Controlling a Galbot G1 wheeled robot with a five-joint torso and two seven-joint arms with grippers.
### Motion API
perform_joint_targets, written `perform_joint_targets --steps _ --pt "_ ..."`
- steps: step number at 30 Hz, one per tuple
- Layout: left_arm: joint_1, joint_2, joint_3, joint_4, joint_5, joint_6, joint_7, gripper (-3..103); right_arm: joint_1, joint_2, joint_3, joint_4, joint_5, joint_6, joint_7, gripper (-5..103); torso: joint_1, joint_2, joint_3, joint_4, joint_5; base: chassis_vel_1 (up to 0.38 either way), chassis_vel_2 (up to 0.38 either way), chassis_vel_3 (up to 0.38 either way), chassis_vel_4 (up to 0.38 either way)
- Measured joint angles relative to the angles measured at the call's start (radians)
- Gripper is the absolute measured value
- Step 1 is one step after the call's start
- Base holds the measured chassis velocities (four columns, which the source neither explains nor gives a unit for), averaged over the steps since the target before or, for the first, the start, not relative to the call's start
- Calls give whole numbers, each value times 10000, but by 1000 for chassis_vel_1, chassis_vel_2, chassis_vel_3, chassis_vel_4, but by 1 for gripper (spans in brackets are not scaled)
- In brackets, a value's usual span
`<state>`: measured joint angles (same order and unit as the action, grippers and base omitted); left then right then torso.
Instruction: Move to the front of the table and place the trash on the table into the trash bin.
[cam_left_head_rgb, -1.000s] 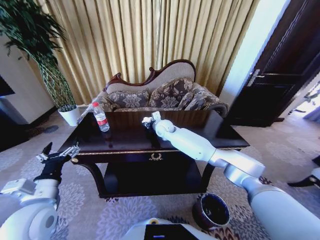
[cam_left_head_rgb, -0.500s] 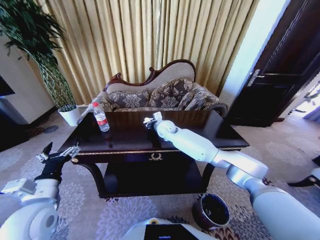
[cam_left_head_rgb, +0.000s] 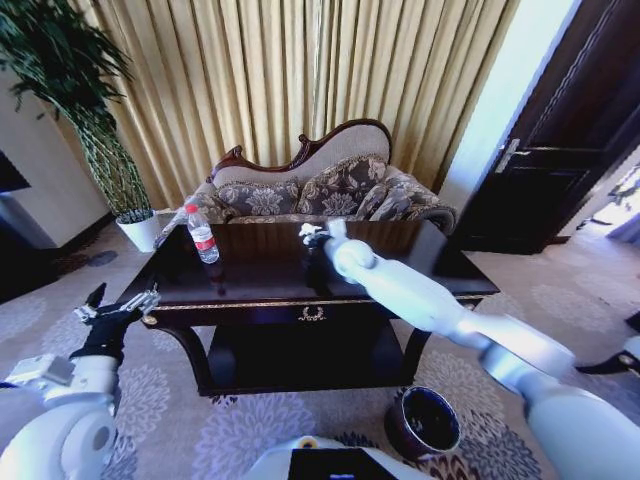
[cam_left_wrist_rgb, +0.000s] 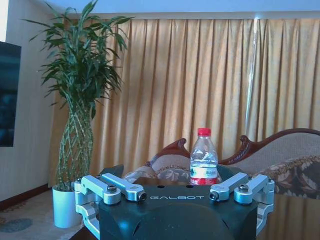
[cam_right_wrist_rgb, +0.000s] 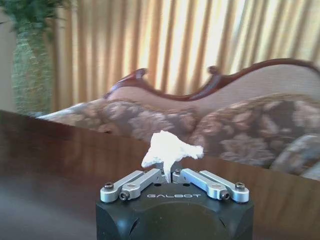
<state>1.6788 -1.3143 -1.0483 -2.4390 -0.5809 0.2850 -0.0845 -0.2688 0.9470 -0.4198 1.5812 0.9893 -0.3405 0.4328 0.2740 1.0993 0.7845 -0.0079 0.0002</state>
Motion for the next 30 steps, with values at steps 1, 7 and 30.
perform_joint_targets --steps 1,7,30 --pt "-14 78 -12 49 -103 -7 6 100 -429 -261 575 216 -116 225 -81 0 1 0 1 5 3 0 0 0 0" --pt "-174 545 -122 370 -419 -29 3 100 -2646 -1441 3185 1453 -913 738 -693 0 0 0 -1 6 -3 0 0 0 0" --pt "-409 1529 192 870 -823 -36 48 100 -12743 -1052 12116 5836 -2561 947 -1815 0 -1 1 -1 2 -5 0 0 0 0"
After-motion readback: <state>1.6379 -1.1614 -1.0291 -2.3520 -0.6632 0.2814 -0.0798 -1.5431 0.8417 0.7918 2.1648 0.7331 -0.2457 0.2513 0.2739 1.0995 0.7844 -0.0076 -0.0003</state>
